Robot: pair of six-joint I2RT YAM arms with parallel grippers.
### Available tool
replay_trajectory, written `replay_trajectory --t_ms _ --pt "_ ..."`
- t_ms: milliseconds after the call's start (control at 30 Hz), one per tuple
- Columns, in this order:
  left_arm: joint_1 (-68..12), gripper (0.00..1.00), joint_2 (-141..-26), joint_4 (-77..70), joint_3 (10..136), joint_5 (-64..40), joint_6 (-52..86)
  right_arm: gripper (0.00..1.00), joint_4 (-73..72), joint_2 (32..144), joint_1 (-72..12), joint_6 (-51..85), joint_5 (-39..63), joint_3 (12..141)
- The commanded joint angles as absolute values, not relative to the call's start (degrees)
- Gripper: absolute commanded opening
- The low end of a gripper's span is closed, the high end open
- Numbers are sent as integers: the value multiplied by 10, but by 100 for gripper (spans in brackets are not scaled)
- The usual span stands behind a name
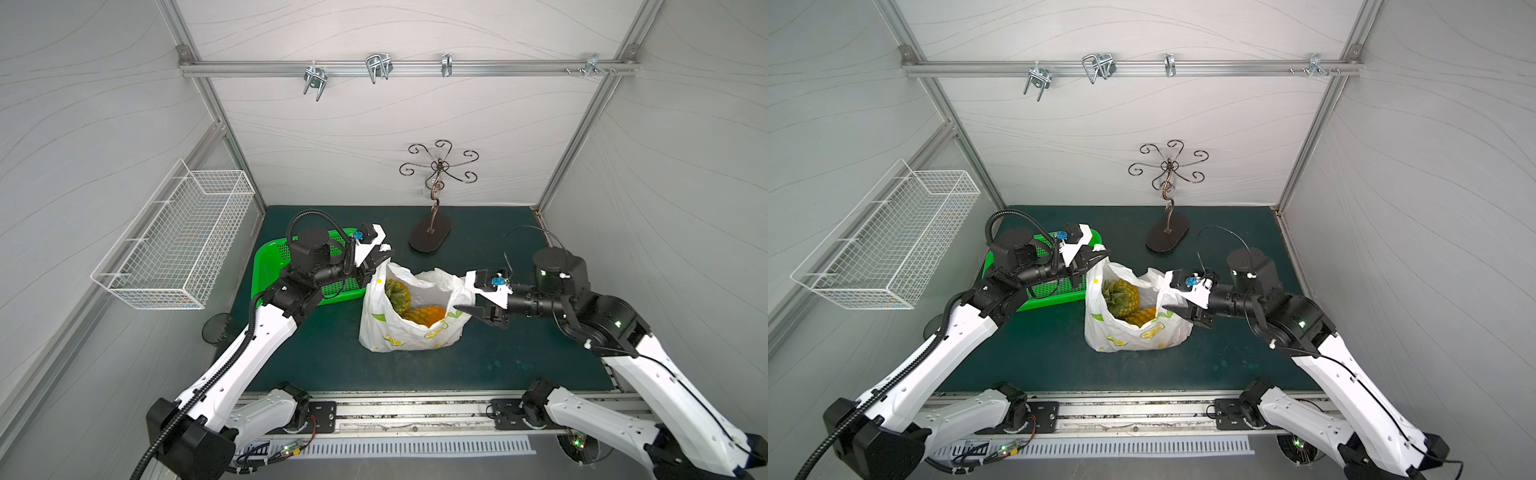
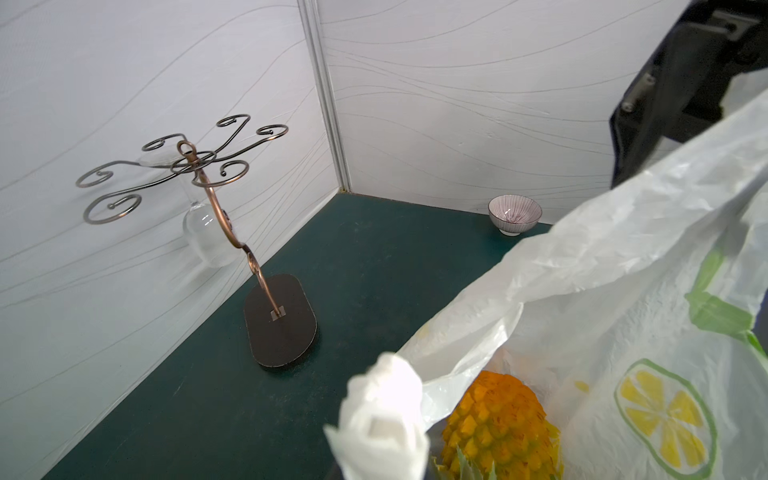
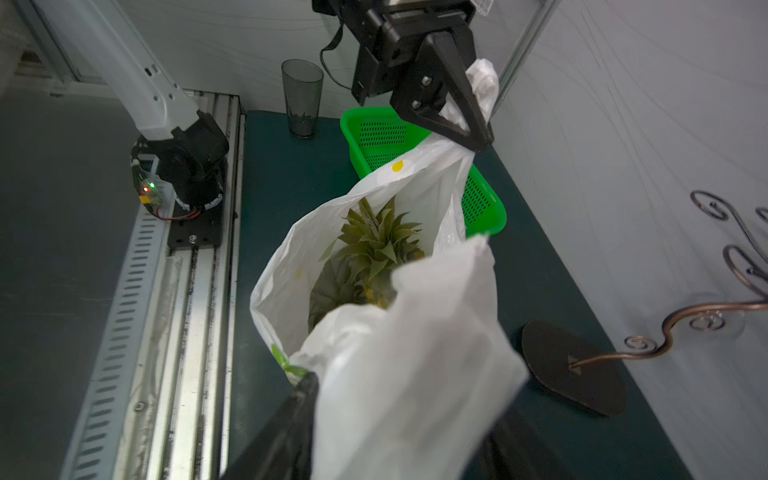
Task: Place the pineapple into a plastic bag & tie a knot
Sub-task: Cross the plastic bag at the center of the board.
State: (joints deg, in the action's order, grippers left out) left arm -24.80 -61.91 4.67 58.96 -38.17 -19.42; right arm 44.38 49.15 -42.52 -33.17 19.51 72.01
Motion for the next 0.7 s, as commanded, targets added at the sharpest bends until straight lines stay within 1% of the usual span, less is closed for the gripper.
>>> replay_trajectory --t_ms 0,133,233,300,467,533,667 --pt "-250 0 -600 20 598 -433 -249 74 505 447 -427 -358 145 747" --pt "-250 0 -597 59 599 -423 -300 83 491 398 -426 -368 123 732" --pt "-250 0 -592 66 599 -421 -316 85 493 396 -427 -399 113 726" --pt "-250 0 -591 74 600 -424 -328 86 482 412 -426 -415 123 727" --pt "-250 0 -593 99 612 -433 -348 91 454 498 -427 -428 226 760" --pt "-250 0 -593 100 613 -437 -349 91 466 532 -426 -452 258 782" --pt "-250 0 -593 89 610 -446 -340 91 443 558 -426 -463 312 785"
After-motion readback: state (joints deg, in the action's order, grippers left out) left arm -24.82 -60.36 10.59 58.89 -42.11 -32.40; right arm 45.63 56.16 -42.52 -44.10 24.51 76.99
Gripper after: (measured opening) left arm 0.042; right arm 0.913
